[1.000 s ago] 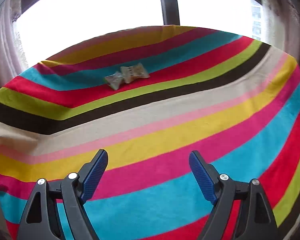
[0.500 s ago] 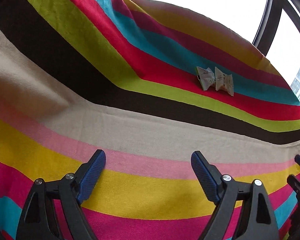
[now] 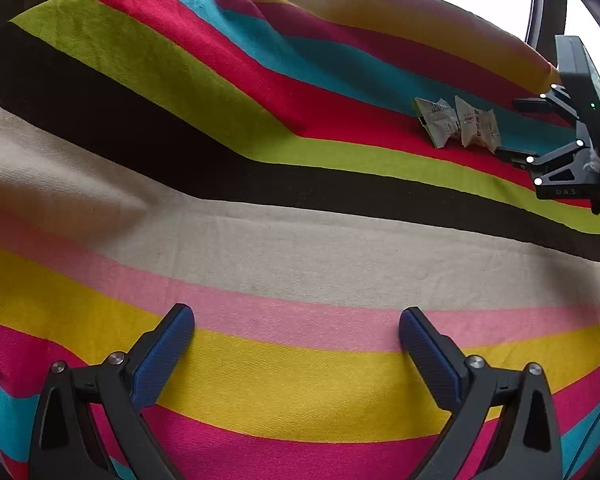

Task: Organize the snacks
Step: 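Grasp the white jujube packet with right tool while left tool grasps green-white packet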

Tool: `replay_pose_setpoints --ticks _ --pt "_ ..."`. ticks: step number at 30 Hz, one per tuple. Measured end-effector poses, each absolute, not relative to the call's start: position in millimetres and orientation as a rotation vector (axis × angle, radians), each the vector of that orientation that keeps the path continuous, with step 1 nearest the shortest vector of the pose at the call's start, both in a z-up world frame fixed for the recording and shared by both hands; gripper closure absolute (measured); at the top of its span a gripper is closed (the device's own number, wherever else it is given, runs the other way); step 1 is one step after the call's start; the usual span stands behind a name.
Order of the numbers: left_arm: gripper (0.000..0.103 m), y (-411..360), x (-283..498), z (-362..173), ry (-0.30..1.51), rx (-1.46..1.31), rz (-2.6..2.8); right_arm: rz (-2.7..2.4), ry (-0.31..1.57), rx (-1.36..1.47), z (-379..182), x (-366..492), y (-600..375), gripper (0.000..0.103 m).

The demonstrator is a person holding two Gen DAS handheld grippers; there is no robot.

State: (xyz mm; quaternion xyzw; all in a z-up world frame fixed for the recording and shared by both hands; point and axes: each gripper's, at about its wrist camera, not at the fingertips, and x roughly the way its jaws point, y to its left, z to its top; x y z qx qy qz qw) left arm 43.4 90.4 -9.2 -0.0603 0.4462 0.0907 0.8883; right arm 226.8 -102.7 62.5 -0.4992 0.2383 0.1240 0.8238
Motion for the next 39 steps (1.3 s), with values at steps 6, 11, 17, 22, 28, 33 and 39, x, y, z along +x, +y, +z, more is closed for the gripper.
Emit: replay_pose_setpoints --ticks 6,11,17,22,28,33,39 --pt "0.0 90.2 44.7 -9.4 0.925 -0.13 0.187 0.413 0.539 -1.236 56.0 264.3 -87.4 0.018" --pt "0.0 90.5 42.1 -9.0 0.925 -0.13 0.187 0.447 0.696 -1.005 73.4 301.1 -104.6 0.059" --pt "0.0 90.7 40.4 -8.5 0.921 -0.136 0.184 0.43 0.846 -0.685 86.4 237.9 -137.1 0.059" --pt "0.0 90.6 40.2 -8.4 0.921 -0.136 0.185 0.331 0.928 -0.432 68.2 156.8 -179.7 0.052" --pt "0.0 90.5 40.9 -8.9 0.927 -0.126 0.189 0.179 0.79 -0.344 51.1 129.3 -197.0 0.035" --pt "0.0 89.9 42.6 -8.5 0.931 -0.123 0.193 0.134 0.72 -0.262 38.5 109.4 -217.1 0.04" --pt "0.0 88.7 42.3 -7.8 0.948 -0.128 0.209 0.066 0.661 -0.241 33.2 93.1 -224.0 0.053"
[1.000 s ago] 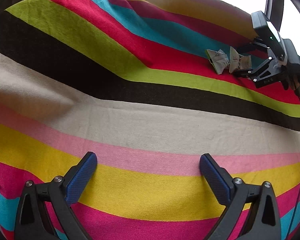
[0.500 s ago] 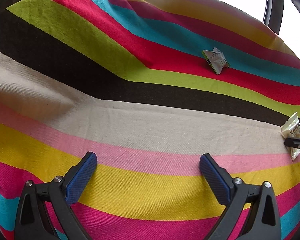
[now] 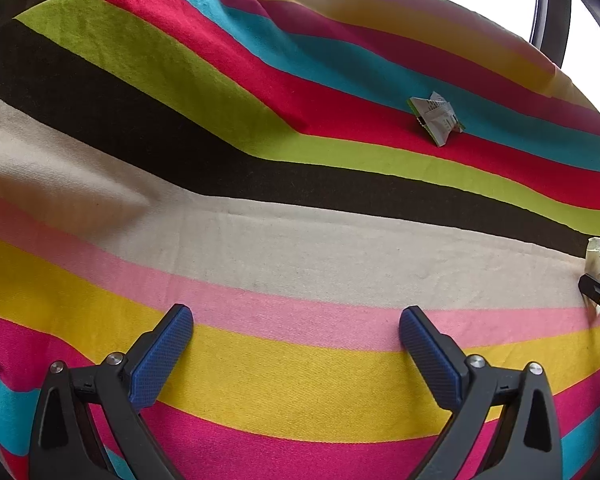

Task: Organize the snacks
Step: 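Grasp the white jujube packet with right tool while left tool grasps green-white packet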

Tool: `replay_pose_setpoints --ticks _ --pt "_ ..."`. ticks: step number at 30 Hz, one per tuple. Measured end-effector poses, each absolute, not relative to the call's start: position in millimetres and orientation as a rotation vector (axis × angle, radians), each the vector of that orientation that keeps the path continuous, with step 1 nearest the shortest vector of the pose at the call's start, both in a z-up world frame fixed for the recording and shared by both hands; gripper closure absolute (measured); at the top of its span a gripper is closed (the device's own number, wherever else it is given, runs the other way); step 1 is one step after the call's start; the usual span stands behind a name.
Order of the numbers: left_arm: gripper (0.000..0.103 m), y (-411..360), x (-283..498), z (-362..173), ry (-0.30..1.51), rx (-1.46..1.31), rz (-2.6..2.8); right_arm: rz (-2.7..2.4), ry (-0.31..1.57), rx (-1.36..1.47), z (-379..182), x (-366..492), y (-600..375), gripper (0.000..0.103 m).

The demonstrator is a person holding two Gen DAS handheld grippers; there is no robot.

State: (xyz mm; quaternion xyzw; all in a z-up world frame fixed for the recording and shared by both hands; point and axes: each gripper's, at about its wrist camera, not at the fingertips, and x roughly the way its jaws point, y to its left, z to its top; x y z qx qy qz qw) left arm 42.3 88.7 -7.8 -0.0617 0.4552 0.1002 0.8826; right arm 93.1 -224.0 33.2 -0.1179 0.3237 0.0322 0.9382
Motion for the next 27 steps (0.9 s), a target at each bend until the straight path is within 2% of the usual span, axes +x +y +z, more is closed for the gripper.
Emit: replay_pose_setpoints --ticks 3,12,16,17,19,20,21,24,27 --pt "0.0 84.4 60.5 -4.0 1.023 -0.129 0.182 0.048 0.662 -0.241 33.9 96.6 -225.0 0.053" --pt "0.0 7.0 186.9 25.3 0.83 0.263 -0.064 0.026 0.663 -0.242 32.3 96.6 -223.2 0.051" --pt "0.001 -22.5 238.2 22.4 0.837 0.476 -0.097 0.016 0.661 -0.251 31.2 98.5 -220.6 0.052" --pt "0.007 -28.0 248.0 19.0 0.85 0.523 -0.112 0.016 0.661 -0.25 31.1 98.5 -220.6 0.052" --pt "0.034 -34.5 262.2 8.9 0.892 0.602 -0.124 0.018 0.662 -0.247 30.7 100.2 -220.5 0.051" --pt "0.057 -34.8 264.4 6.8 0.908 0.595 -0.153 0.019 0.662 -0.246 30.4 100.8 -220.2 0.051" --pt "0.062 -34.4 263.6 8.1 0.916 0.568 -0.176 0.019 0.664 -0.244 30.4 100.4 -220.4 0.051" --pt "0.063 -27.1 241.7 13.4 0.913 0.477 -0.193 0.027 0.664 -0.231 30.1 100.4 -222.4 0.05" --pt "0.063 -2.8 193.6 24.7 0.94 0.254 -0.217 0.029 0.664 -0.231 30.7 99.6 -223.5 0.05"
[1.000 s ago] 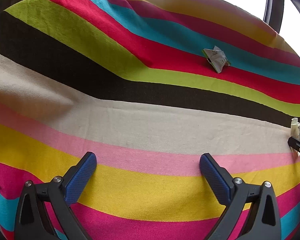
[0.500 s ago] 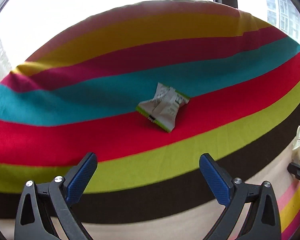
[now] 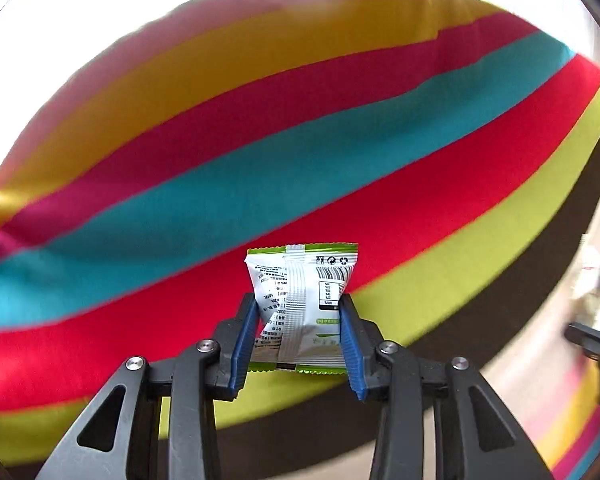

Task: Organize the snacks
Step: 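Grasp the white jujube packet with right tool while left tool grasps green-white packet, then carry the white jujube packet and green-white packet over the white box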

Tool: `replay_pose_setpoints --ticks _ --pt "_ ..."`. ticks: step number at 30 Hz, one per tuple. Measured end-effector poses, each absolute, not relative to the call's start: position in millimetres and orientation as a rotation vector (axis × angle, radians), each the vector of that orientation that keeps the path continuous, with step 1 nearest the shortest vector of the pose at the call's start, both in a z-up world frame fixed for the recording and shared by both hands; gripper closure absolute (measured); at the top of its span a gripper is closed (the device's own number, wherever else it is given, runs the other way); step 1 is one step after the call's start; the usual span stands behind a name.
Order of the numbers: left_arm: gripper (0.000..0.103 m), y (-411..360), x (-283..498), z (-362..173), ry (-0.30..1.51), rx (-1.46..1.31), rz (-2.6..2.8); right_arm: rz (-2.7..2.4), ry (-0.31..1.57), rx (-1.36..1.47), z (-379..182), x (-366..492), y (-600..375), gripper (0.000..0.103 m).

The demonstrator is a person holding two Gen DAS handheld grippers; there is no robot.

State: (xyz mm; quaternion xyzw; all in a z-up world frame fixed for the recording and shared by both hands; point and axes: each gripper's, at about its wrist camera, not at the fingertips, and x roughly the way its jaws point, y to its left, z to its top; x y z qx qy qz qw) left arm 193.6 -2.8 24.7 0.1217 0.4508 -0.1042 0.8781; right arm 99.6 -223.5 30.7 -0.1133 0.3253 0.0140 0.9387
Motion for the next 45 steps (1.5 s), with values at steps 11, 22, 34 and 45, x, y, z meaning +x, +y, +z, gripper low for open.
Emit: replay_pose_setpoints --ticks 11,22,34,45 --pt "0.063 69.4 16.6 6.7 0.84 0.012 -0.019 0.03 0.664 -0.233 32.6 98.3 -225.9 0.05" --pt "0.063 62.7 -2.2 2.9 0.836 -0.041 0.028 0.028 0.663 -0.237 33.3 96.9 -225.4 0.051" --pt "0.063 63.3 10.5 -3.9 0.862 -0.032 0.04 0.032 0.656 -0.244 33.0 94.4 -223.1 0.053" --pt "0.063 62.0 8.6 -2.1 0.863 -0.04 0.043 -0.004 0.641 -0.106 44.2 0.9 -183.9 0.054"
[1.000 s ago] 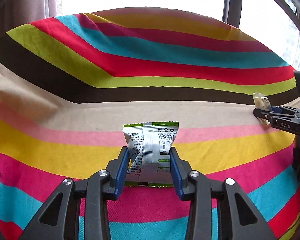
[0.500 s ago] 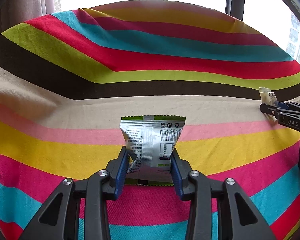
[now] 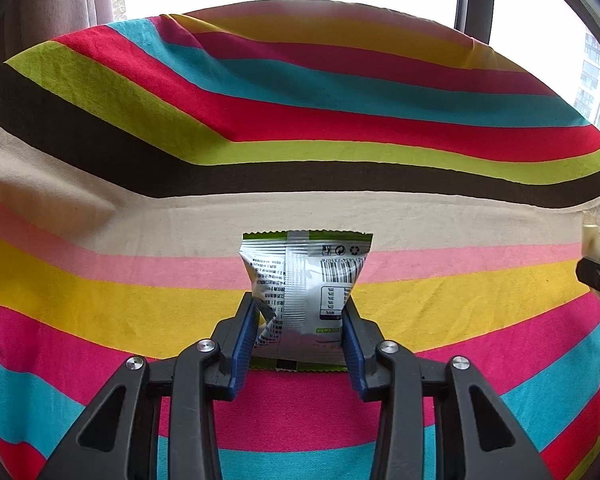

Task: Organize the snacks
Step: 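Carry the white jujube packet and green-white packet over the white box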

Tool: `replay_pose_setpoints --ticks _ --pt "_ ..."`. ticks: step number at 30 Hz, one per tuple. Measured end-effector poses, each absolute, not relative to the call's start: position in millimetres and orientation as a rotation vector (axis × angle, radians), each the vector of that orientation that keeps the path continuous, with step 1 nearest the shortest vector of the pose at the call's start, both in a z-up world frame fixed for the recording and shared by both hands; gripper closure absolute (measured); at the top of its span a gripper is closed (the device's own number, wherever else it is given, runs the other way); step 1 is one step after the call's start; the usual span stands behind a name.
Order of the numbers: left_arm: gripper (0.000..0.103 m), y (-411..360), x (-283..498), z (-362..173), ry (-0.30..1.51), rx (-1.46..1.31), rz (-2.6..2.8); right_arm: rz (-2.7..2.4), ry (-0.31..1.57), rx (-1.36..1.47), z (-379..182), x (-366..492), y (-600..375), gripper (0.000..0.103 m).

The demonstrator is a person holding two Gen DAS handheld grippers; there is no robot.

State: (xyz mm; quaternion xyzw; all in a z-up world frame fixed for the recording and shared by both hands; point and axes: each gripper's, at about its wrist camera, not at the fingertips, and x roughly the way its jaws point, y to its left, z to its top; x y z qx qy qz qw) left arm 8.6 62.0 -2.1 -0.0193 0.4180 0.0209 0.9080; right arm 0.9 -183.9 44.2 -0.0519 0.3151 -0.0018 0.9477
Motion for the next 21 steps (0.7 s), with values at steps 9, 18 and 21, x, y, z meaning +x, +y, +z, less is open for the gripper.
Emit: replay_pose_setpoints --ticks 9,18,21 --pt "0.063 63.1 6.7 -0.7 0.86 -0.056 0.034 0.032 0.668 -0.071 10.5 -68.1 -162.0 0.054" --pt "0.064 42.1 -69.4 32.6 0.779 -0.101 -0.032 0.06 0.659 -0.111 6.6 -117.0 -158.6 0.053" --pt "0.064 28.6 -100.8 35.4 0.78 -0.094 -0.061 0.062 0.644 -0.122 10.8 -124.3 -158.6 0.054"
